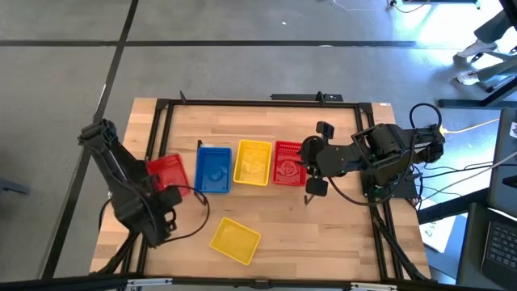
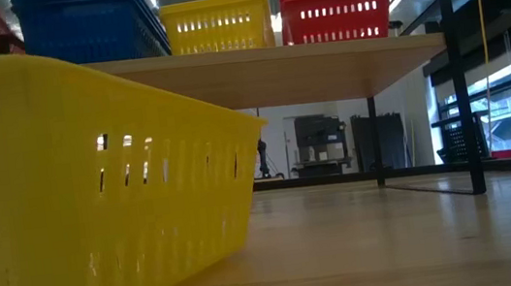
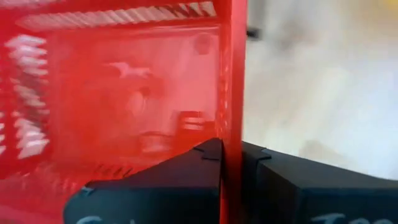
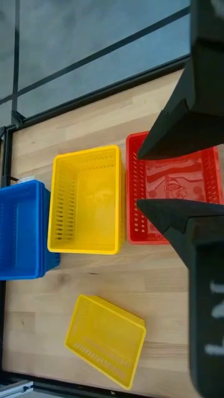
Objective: Stack baskets on shelf by color
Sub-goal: Stack the red bin on top of the stacked red bins on the shelf
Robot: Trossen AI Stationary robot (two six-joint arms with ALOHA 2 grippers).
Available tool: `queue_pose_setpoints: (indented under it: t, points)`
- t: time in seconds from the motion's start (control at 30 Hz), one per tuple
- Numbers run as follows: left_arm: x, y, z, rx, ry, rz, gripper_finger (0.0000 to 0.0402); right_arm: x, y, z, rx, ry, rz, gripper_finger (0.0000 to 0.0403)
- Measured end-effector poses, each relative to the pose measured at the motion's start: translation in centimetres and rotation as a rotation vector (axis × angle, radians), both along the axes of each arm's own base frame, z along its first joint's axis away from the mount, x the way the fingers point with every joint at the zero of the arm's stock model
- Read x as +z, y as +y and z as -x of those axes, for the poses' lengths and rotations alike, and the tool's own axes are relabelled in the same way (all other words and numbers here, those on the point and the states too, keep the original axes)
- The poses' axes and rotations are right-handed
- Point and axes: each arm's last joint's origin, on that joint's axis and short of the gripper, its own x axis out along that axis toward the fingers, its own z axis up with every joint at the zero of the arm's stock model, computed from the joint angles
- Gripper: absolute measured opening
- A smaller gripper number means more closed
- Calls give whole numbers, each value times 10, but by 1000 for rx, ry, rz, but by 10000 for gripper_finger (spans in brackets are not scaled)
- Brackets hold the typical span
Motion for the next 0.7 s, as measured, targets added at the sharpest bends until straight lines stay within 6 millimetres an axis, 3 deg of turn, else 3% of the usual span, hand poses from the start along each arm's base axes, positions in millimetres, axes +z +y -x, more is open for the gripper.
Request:
queue_pose_setpoints:
  t: [0.33,0.7]
  points:
    - [45,1,-15,-112,-122,69,0,0,0,1,5,9,8,111]
    - [98,27,-40,-307,-267,-32,0,-1,0,1,22,18,25,111]
